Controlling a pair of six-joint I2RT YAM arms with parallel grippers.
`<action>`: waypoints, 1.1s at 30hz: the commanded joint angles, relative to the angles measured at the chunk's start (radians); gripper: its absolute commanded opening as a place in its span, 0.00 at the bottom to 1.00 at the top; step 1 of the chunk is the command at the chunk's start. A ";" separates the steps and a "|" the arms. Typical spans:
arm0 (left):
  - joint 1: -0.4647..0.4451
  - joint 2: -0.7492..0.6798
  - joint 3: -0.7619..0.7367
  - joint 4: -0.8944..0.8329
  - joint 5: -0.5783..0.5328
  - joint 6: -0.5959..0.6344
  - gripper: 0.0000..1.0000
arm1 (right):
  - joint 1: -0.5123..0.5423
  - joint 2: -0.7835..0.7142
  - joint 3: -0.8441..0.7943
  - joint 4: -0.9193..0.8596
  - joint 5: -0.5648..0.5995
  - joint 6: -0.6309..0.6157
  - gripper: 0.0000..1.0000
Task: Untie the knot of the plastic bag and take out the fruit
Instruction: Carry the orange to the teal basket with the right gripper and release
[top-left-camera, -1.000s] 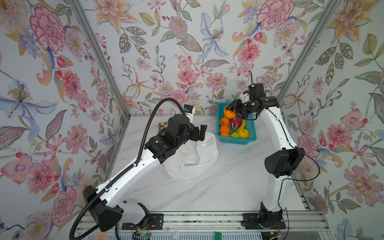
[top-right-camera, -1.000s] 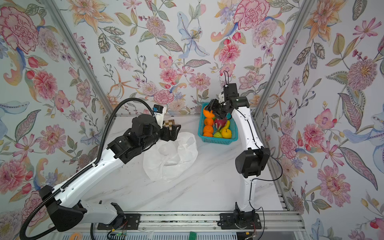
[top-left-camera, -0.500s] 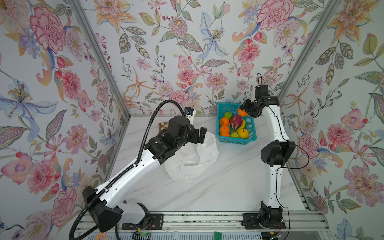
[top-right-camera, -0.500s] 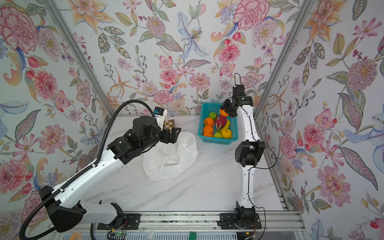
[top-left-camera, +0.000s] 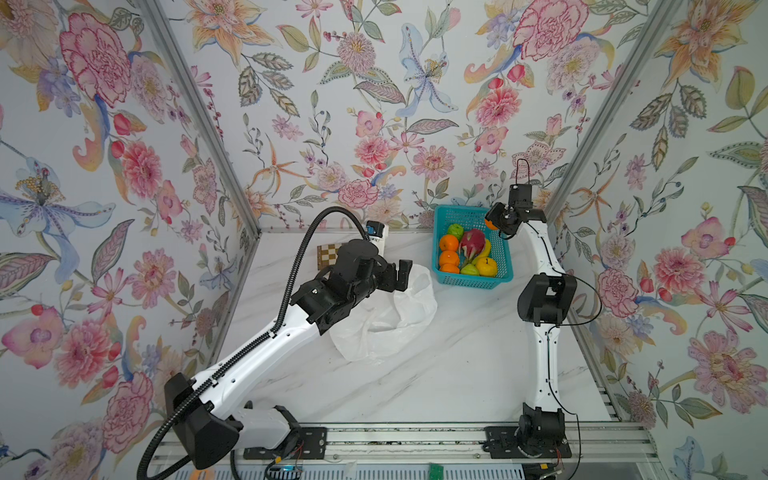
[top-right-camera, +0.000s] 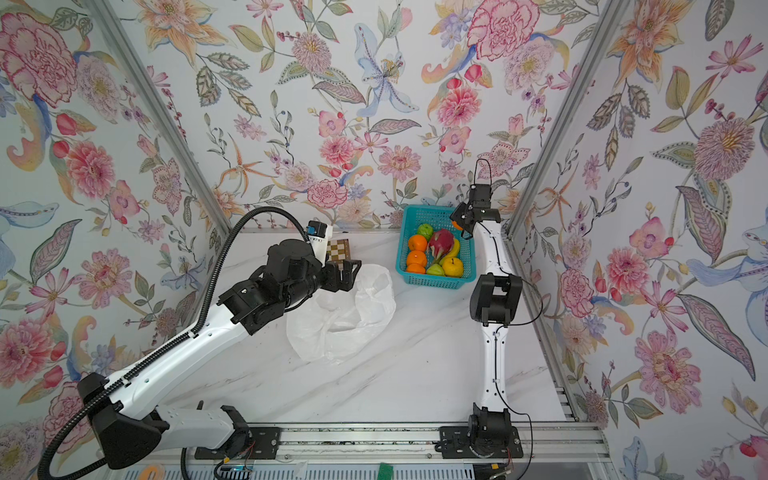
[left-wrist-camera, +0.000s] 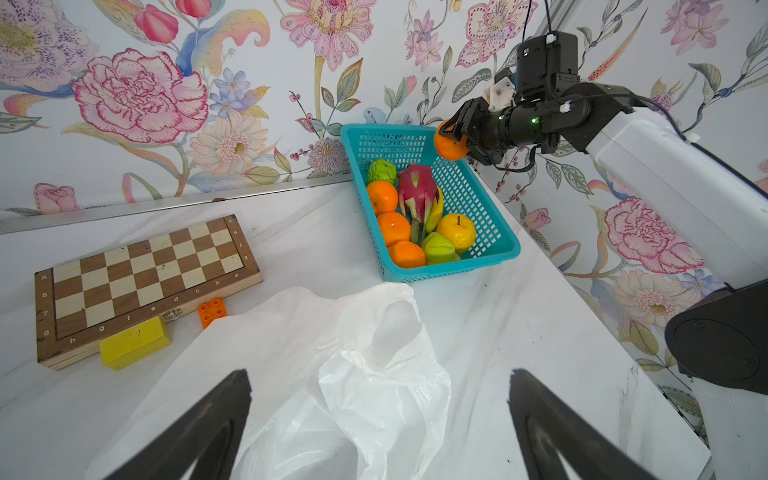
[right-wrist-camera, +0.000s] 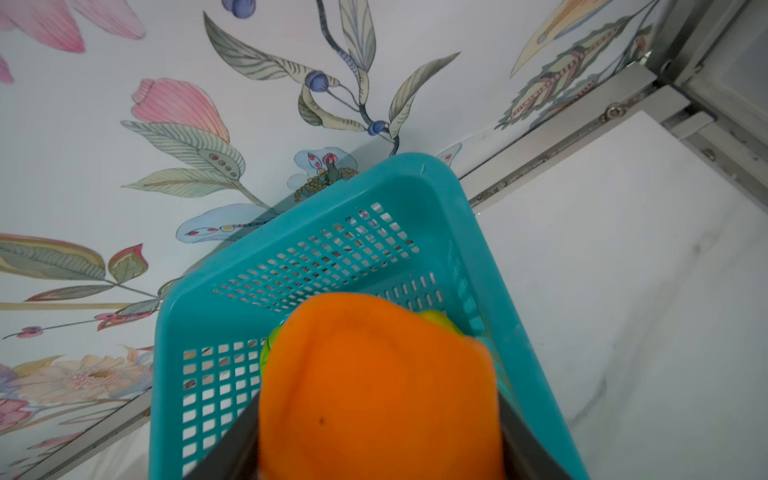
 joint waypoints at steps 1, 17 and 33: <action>-0.012 -0.060 -0.055 0.094 -0.015 0.014 0.99 | 0.008 0.024 -0.015 0.123 0.048 0.018 0.47; -0.013 -0.080 -0.121 0.177 -0.084 0.047 0.99 | 0.032 0.152 -0.017 0.223 0.034 0.071 0.60; -0.016 -0.133 -0.136 0.155 -0.128 0.066 0.99 | 0.006 -0.187 -0.244 0.198 0.021 -0.054 0.93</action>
